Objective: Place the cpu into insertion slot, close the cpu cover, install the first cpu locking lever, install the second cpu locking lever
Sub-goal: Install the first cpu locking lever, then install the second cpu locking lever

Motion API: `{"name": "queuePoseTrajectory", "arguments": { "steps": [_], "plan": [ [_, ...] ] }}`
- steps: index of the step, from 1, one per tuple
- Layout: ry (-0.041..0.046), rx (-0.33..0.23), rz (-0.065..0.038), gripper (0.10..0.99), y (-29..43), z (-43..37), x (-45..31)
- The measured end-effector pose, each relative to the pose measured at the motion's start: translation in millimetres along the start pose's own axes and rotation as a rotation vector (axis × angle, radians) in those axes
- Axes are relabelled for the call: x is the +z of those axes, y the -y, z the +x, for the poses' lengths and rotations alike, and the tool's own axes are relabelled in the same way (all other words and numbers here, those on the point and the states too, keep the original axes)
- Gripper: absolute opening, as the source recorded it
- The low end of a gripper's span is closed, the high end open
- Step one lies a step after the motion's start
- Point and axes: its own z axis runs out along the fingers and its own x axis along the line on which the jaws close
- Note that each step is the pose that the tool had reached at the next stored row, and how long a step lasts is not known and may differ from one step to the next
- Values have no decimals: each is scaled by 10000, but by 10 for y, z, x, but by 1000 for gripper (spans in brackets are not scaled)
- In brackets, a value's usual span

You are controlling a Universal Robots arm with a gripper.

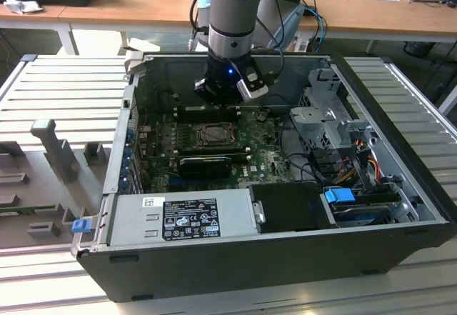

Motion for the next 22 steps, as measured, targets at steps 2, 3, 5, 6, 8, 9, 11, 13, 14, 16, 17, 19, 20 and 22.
{"name": "queuePoseTrajectory", "arguments": {
  "steps": [2, 3, 5, 6, 8, 9, 11, 13, 14, 16, 17, 19, 20, 22],
  "plan": [
    [-1, -1, 4, 106, -4, -1, -34],
    [0, -2, 8, 106, 0, -2, -35],
    [-1, 0, 21, 106, 13, -1, -37],
    [0, 0, 25, 106, 15, -1, -37],
    [-2, 0, 41, 106, 22, -1, -39],
    [-1, 0, 44, 106, 25, -1, -39],
    [-1, 1, 46, 106, 30, -1, -39],
    [-1, 0, 49, 106, 34, -1, -40],
    [-1, 0, 49, 106, 36, -1, -40],
    [-2, 0, 51, 106, 39, 0, -40],
    [-1, 1, 52, 106, 40, 0, -41],
    [-2, 0, 54, 106, 43, 0, -41],
    [-1, 0, 55, 106, 46, 0, -41],
    [-1, 0, 56, 106, 78, 0, -46]
  ]
}}
